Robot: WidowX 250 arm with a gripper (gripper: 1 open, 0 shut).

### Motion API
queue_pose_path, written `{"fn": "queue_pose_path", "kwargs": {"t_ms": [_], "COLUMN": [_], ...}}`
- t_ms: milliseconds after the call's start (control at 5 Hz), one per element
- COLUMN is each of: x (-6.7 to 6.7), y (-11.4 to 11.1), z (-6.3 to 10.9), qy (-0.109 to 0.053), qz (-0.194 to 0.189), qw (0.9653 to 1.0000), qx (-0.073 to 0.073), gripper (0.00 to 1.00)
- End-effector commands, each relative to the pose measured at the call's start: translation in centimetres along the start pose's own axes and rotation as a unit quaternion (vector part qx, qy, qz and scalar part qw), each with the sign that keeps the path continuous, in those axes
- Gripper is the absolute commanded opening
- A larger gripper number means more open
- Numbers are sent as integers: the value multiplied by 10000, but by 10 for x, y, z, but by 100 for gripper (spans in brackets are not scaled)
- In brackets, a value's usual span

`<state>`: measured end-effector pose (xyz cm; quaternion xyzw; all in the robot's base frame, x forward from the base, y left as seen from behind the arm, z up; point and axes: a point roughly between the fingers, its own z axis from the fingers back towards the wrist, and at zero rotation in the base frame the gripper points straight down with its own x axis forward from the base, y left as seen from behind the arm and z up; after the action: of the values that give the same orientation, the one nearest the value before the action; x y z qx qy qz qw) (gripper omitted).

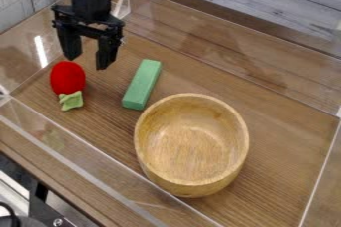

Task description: Move the red object to the right side of the table

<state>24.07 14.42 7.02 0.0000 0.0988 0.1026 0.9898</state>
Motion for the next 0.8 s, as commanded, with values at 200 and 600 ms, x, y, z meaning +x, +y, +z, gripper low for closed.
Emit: {"fn": "queue_pose_path", "kwargs": {"t_ms": [200, 600], "x": [-15, -22], "y": [19, 17], "z": [-10, -25], "qy": [-31, 58], "qz": [231, 464], "qw": [9997, 9989], "qx": [103, 71], "gripper": [100, 0]}}
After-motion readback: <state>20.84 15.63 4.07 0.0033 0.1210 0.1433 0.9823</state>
